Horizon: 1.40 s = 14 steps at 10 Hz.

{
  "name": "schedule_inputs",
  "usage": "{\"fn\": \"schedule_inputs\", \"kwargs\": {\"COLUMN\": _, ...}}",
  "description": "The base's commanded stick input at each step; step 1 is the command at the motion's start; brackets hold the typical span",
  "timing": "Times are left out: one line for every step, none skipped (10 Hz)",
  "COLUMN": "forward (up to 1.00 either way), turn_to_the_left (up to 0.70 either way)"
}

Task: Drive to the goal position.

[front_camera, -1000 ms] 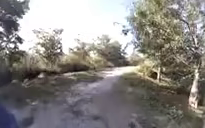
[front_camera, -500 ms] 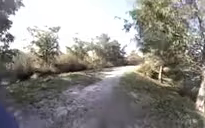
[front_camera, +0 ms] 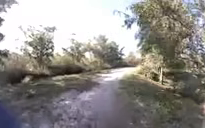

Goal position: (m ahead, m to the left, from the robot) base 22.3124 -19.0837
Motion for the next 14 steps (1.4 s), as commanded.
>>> {"fn": "schedule_inputs", "kwargs": {"forward": 0.70, "turn_to_the_left": 0.00}}
{"fn": "schedule_inputs", "kwargs": {"forward": 0.70, "turn_to_the_left": 0.00}}
{"fn": "schedule_inputs", "kwargs": {"forward": 0.70, "turn_to_the_left": 0.00}}
{"fn": "schedule_inputs", "kwargs": {"forward": 0.70, "turn_to_the_left": 0.00}}
{"fn": "schedule_inputs", "kwargs": {"forward": 0.70, "turn_to_the_left": 0.00}}
{"fn": "schedule_inputs", "kwargs": {"forward": 0.70, "turn_to_the_left": 0.00}}
{"fn": "schedule_inputs", "kwargs": {"forward": 0.70, "turn_to_the_left": 0.00}}
{"fn": "schedule_inputs", "kwargs": {"forward": 0.70, "turn_to_the_left": 0.00}}
{"fn": "schedule_inputs", "kwargs": {"forward": 0.70, "turn_to_the_left": 0.00}}
{"fn": "schedule_inputs", "kwargs": {"forward": 0.70, "turn_to_the_left": 0.00}}
{"fn": "schedule_inputs", "kwargs": {"forward": 0.70, "turn_to_the_left": 0.00}}
{"fn": "schedule_inputs", "kwargs": {"forward": 0.70, "turn_to_the_left": 0.00}}
{"fn": "schedule_inputs", "kwargs": {"forward": 0.70, "turn_to_the_left": 0.00}}
{"fn": "schedule_inputs", "kwargs": {"forward": 0.70, "turn_to_the_left": 0.00}}
